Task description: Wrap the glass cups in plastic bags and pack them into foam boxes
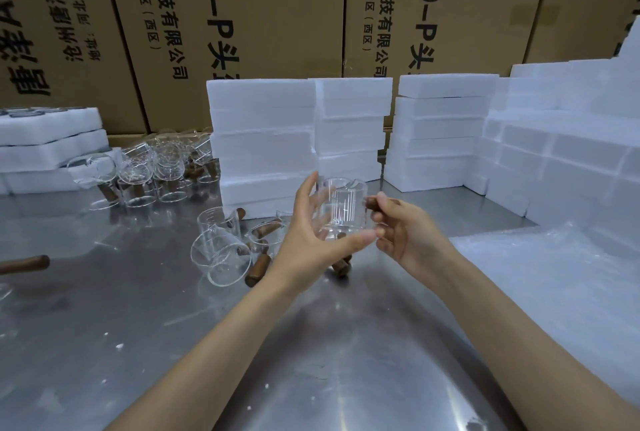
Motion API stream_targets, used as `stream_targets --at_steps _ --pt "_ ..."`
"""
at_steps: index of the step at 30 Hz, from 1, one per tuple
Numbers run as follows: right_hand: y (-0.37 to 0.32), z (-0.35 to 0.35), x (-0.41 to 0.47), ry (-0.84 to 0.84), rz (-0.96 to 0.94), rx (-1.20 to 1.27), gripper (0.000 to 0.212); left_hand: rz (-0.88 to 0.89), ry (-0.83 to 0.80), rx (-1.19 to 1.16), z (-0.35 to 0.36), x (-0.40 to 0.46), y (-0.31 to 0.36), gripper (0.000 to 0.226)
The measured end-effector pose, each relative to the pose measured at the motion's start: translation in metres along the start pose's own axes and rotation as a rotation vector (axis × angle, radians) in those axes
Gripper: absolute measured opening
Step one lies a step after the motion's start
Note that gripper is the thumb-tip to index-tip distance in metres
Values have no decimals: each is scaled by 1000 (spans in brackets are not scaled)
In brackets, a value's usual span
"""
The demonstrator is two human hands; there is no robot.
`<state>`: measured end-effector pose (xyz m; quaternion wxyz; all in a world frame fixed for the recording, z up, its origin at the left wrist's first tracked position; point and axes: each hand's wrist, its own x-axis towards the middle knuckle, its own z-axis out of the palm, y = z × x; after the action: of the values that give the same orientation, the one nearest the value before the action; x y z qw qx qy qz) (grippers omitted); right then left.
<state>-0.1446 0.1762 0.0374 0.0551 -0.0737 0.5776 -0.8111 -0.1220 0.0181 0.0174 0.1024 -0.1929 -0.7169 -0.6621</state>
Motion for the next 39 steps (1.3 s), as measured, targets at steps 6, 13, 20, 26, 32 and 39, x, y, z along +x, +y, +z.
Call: stream_targets --at_steps 6,13,20,26,32,39 --pt "-2 -2 -3 -34 103 180 25 115 10 121 0 1 -6 89" --pt "4 5 -3 -12 135 -42 51 355 208 414 4 -4 1 71" --pt "10 14 -5 -84 -33 -156 75 477 277 674 3 -3 -6 71" --pt "6 7 -3 -71 16 96 44 417 191 607 2 0 -5 98" --pt "2 4 -5 -141 90 177 53 456 241 561 2 -2 0 77" --pt "9 10 -6 -109 -16 -141 53 466 366 687 -2 -2 1 59"
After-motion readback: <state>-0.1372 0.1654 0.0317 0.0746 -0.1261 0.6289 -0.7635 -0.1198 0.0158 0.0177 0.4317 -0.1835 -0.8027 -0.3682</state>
